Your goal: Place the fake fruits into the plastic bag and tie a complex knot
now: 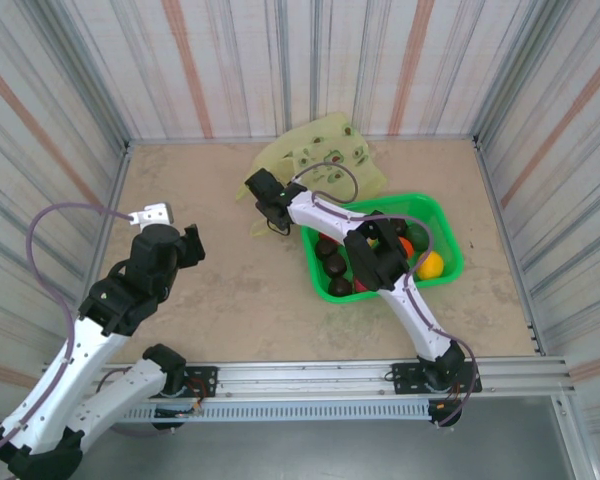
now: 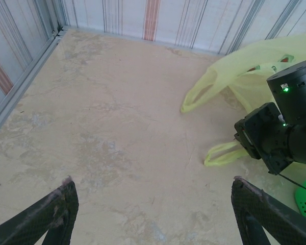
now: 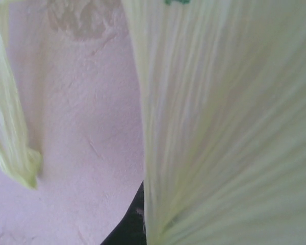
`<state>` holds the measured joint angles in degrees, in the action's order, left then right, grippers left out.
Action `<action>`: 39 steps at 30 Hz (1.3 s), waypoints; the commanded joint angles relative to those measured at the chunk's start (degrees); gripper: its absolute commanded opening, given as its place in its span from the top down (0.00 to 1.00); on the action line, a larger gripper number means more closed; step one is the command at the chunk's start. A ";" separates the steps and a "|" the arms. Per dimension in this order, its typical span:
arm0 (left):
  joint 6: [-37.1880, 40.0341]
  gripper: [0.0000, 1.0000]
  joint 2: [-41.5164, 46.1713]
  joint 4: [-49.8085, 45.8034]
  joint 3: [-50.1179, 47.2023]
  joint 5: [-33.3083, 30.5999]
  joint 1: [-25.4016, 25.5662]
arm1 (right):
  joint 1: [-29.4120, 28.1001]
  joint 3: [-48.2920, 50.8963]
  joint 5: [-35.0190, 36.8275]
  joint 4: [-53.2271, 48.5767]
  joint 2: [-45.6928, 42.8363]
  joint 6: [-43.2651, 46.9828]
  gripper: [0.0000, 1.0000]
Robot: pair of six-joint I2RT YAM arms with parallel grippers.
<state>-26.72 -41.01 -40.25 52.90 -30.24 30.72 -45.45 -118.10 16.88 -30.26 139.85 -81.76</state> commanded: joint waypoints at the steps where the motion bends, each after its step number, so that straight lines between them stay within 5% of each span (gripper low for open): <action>1: 1.43 0.20 0.30 1.04 -0.60 0.40 -1.04 | -0.07 2.10 -4.15 7.47 -5.54 9.47 1.00; 7: 5.57 0.23 -0.73 5.18 -1.55 7.33 -1.98 | 2.78 4.91 -20.04 10.37 -15.22 26.17 1.00; 11: 8.92 0.22 -0.60 6.97 -0.79 12.89 -1.99 | 6.55 4.17 -33.11 4.40 -20.87 34.47 1.00; 15: 9.88 0.21 -1.69 5.51 3.49 14.69 -1.76 | 9.16 1.43 -38.98 -5.92 -24.70 40.95 1.00; 18: 13.81 0.16 -1.96 6.15 6.18 17.44 -0.91 | 11.34 4.36 -43.32 -7.00 -29.30 40.69 1.00; 24: 22.39 0.11 -4.49 6.44 8.05 32.83 2.52 | 14.45 14.68 -44.51 -3.60 -39.57 37.65 1.00; 28: 18.15 0.14 -3.47 11.12 3.79 37.73 7.26 | 16.76 23.90 -45.21 4.19 -45.74 31.02 1.00; 31: 14.49 0.16 -1.99 17.91 -0.74 37.67 14.61 | 18.57 30.19 -43.42 10.28 -49.31 24.45 1.00; 36: 19.83 0.15 -3.49 27.22 -6.97 24.38 29.60 | 21.34 39.13 -40.90 19.79 -53.15 10.33 1.00; 39: 23.23 0.14 -6.02 31.91 -8.94 19.16 32.70 | 22.56 40.83 -40.36 21.04 -54.08 7.43 1.00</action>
<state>-7.75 -45.98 -16.64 45.67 -3.68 61.73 -23.70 -78.35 -24.86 -14.72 88.23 -66.67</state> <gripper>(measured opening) 0.857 0.041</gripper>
